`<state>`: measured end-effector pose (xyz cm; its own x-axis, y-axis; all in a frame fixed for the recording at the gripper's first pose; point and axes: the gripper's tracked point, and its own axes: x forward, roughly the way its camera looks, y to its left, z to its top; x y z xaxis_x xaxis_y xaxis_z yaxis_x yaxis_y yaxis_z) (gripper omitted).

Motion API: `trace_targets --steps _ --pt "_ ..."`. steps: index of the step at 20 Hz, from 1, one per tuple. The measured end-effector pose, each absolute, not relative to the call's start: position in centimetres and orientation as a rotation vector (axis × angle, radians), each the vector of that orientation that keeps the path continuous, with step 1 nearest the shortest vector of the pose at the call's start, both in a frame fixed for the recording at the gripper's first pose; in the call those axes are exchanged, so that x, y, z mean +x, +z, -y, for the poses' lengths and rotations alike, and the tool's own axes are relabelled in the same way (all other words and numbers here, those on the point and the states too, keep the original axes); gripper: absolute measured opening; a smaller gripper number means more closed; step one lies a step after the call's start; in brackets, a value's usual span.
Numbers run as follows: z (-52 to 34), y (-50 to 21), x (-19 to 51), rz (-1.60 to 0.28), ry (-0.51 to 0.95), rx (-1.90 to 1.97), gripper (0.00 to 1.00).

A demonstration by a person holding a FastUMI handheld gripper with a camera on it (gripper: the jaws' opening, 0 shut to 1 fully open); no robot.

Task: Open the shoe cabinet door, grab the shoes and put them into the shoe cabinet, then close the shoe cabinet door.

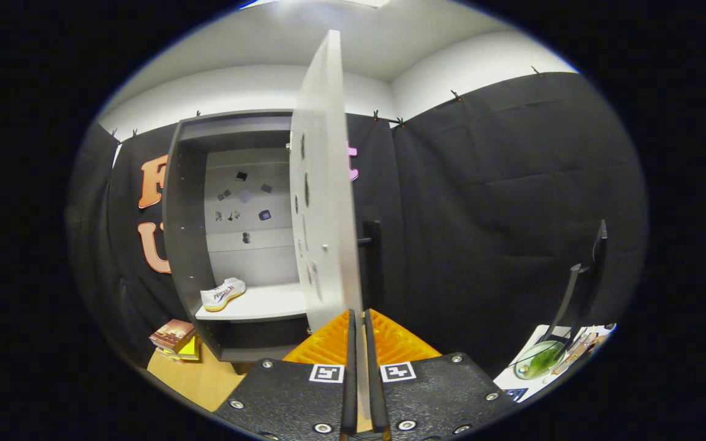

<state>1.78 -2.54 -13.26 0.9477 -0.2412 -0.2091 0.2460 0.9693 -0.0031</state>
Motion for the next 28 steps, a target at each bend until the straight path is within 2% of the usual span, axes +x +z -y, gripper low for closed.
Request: trace_targets --steps 5,8,16,19,21,23,28 --pt "-1.5 -14.9 1.6 -0.249 -0.131 -0.012 0.08" --pt "-5.8 -17.9 2.1 -0.323 -0.029 0.009 0.15" --pt "-13.4 -30.9 3.5 -0.555 0.162 0.010 0.54" --pt "-15.3 -37.9 2.8 -0.664 0.217 -0.001 0.70" --pt "-16.1 -42.5 2.2 -0.741 0.238 -0.011 0.76" --pt "-16.5 -47.4 1.7 -0.815 0.242 -0.036 0.79" --pt "-16.1 -57.4 -0.8 -1.001 0.249 -0.094 0.80"
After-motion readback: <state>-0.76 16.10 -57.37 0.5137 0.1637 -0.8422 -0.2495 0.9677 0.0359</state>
